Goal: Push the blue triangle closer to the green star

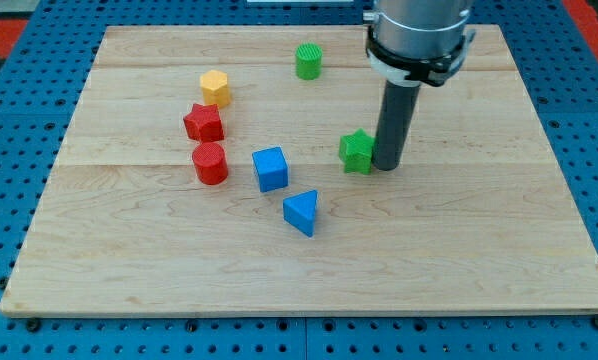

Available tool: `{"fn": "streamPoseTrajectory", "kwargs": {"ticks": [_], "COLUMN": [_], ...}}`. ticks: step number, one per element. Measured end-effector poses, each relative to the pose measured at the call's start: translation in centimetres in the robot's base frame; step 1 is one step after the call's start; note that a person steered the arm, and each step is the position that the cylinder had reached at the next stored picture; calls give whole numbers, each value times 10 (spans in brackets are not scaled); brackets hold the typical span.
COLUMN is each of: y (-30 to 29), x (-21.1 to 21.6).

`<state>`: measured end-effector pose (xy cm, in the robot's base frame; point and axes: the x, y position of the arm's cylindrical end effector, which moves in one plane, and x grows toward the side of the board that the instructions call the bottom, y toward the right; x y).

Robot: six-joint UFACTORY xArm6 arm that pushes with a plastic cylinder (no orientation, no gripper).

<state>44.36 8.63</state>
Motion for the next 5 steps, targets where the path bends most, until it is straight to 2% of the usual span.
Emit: {"fn": "streamPoseTrajectory", "kwargs": {"ticks": [1, 2, 3, 4, 5], "y": [-19, 5, 65, -5, -69], "x": [-4, 2, 83, 144, 132]}}
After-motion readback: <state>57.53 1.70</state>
